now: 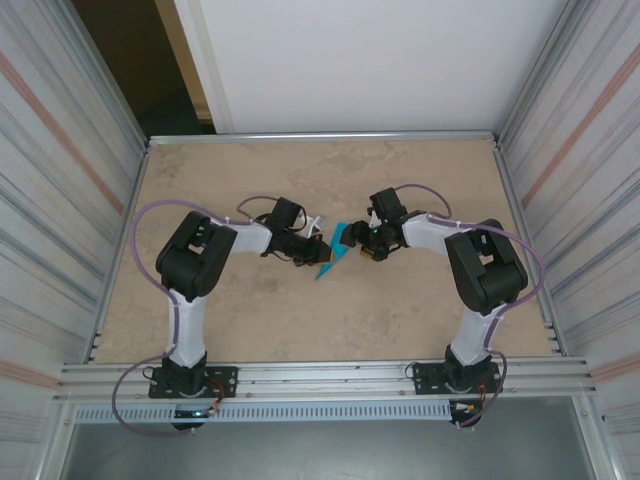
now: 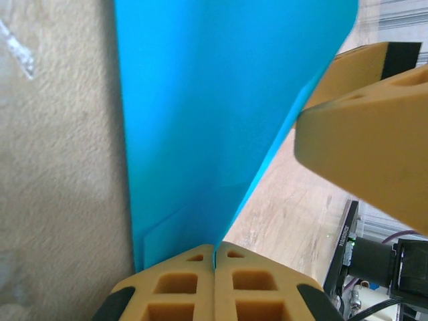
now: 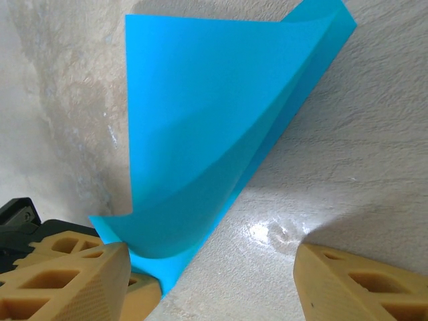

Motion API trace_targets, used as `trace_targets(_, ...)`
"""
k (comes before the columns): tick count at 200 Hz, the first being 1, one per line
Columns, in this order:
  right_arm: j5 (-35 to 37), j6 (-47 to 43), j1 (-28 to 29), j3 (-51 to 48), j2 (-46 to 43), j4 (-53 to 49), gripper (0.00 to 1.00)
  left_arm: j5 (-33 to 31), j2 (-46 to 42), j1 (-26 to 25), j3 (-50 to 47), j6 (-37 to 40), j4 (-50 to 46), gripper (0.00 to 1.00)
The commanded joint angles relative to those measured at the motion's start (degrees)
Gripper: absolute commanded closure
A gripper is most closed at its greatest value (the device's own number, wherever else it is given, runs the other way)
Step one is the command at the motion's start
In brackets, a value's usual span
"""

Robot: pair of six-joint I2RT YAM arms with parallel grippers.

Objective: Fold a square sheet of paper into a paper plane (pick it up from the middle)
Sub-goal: Fold the wing for the fifth time at the center of the table.

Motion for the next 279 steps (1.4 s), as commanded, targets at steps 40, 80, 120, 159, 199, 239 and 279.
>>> trace_targets(40,6.65,1.15,2.4,3.21,8.4,-5.38,0.34,1.24,0.11,0.48,-1.66,0.05,1.29,0.98)
trace_targets(80,8.95,1.19,3.46,5.03,10.35,-8.1,0.35,0.87,-0.49,0.48,-2.09,0.07,1.23,0.93)
trace_targets(120,9.89,1.12,3.75,5.9,11.63,-9.61,0.35,0.2,-3.15,0.5,-2.41,0.25,0.36,0.85)
trace_targets(159,9.72,1.23,4.0,6.37,12.19,-9.6,0.35,-2.7,-6.09,0.53,-3.13,2.08,-2.57,0.78)
trace_targets(199,9.46,1.2,4.14,6.63,12.42,-9.68,0.35,-4.11,-7.35,0.47,-4.33,3.24,-4.47,0.74)
trace_targets(239,9.33,1.51,4.17,6.95,12.65,-9.83,0.34,-4.99,-8.6,0.48,-5.56,4.53,-5.76,0.67)
trace_targets(279,9.19,1.81,4.27,7.08,13.29,-9.96,0.34,-6.03,-8.94,-0.3,-4.47,5.45,-7.74,0.63)
